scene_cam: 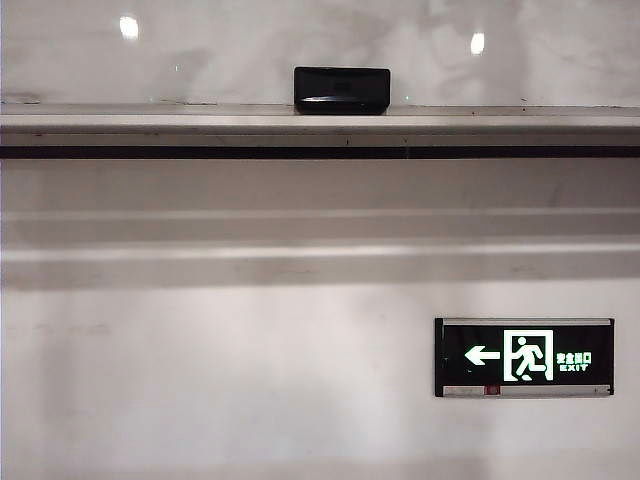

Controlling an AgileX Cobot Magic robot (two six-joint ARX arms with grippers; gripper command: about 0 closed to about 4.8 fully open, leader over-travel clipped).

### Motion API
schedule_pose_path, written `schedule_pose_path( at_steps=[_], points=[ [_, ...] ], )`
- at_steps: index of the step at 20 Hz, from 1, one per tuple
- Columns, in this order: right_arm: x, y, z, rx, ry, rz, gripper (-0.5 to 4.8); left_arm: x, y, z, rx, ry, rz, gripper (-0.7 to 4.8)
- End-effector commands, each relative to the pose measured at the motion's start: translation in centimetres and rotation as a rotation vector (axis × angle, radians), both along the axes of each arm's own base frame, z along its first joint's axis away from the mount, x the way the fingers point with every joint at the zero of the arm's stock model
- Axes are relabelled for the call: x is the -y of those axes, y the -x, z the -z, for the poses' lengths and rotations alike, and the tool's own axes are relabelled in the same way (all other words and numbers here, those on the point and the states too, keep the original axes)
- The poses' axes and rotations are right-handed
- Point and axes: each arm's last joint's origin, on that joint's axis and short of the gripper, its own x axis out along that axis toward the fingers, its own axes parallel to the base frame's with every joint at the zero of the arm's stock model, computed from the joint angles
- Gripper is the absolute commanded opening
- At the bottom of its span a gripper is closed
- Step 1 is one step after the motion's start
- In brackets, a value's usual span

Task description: Take a marker from the whiteboard tray, write "Hi!" on the whiteboard, and then put the marker back vertically into the whiteboard tray.

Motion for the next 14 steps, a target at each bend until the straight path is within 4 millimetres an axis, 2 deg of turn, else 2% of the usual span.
schedule_pose_path(
  at_steps=[1, 14],
  points=[
    [0.03, 0.11, -0.43, 0.032, -0.013, -0.003, -0.01, -0.10, 0.21, -0.29, 0.017, 0.007, 0.007, -0.06],
    [0.01, -0.01, -0.55, 0.049, -0.017, 0.001, -0.01, -0.10, 0.21, -0.28, 0.017, 0.007, 0.007, -0.06]
  ],
)
